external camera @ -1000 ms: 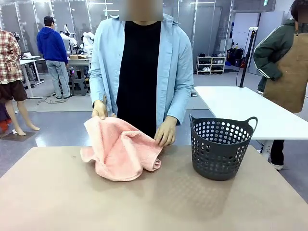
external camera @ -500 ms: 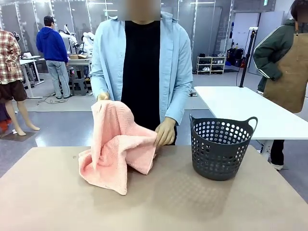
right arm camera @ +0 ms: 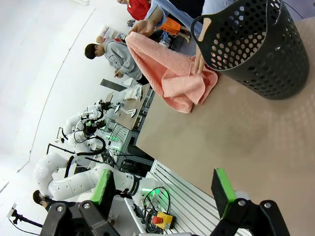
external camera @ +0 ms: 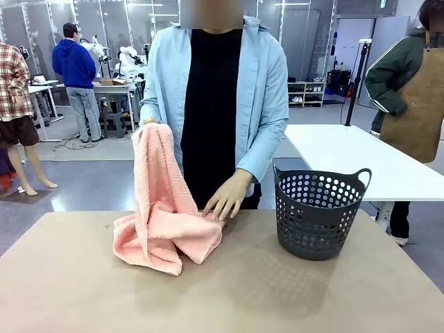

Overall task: Fold the towel.
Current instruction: Grab the top end of the 100 cm Hotel Towel extended by the human.

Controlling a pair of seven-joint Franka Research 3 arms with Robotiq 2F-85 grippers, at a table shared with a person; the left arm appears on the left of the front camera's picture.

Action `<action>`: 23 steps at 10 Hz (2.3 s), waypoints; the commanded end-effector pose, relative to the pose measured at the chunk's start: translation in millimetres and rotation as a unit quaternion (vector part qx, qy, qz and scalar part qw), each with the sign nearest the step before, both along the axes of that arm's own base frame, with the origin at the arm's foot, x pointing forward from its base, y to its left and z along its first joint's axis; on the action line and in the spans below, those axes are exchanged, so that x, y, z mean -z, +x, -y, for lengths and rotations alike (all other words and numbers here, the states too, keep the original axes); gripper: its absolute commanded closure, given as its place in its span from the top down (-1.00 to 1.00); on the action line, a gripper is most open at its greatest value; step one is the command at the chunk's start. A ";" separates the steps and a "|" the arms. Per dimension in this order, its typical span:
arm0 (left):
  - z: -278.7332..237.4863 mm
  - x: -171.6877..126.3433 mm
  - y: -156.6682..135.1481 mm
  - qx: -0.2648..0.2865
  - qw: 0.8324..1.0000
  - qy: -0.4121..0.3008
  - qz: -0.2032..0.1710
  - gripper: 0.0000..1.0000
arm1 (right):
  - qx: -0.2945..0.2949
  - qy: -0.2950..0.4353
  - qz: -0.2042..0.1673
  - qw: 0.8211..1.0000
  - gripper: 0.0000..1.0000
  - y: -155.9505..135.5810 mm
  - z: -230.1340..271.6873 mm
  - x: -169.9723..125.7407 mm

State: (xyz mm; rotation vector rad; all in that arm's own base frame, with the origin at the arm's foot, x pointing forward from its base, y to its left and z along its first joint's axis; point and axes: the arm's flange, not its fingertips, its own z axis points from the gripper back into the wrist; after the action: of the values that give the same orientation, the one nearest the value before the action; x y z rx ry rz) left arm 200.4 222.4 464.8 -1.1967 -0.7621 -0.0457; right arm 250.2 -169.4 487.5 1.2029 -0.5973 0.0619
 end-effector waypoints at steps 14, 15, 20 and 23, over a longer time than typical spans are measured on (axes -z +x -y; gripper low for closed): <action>-2.1 -1.3 1.4 0.002 1.000 -0.005 0.014 1.00 | -0.001 0.002 0.011 1.000 1.00 1.2 0.7 -0.7; -2.1 -1.3 1.4 0.002 1.000 -0.005 0.014 1.00 | -0.001 0.002 0.011 1.000 1.00 1.2 0.7 -0.7; -2.1 -1.3 1.4 0.002 1.000 -0.005 0.014 1.00 | -0.001 0.002 0.011 1.000 1.00 1.2 0.7 -0.7; -2.1 -1.3 1.4 0.002 1.000 -0.005 0.014 1.00 | -0.001 0.002 0.011 1.000 1.00 1.2 0.7 -0.7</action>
State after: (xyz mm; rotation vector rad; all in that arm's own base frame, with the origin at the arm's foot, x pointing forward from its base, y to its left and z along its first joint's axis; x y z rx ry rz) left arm 200.3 222.5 464.8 -1.1964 -0.7624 -0.0455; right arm 250.2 -169.5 487.5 1.2028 -0.5983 0.0620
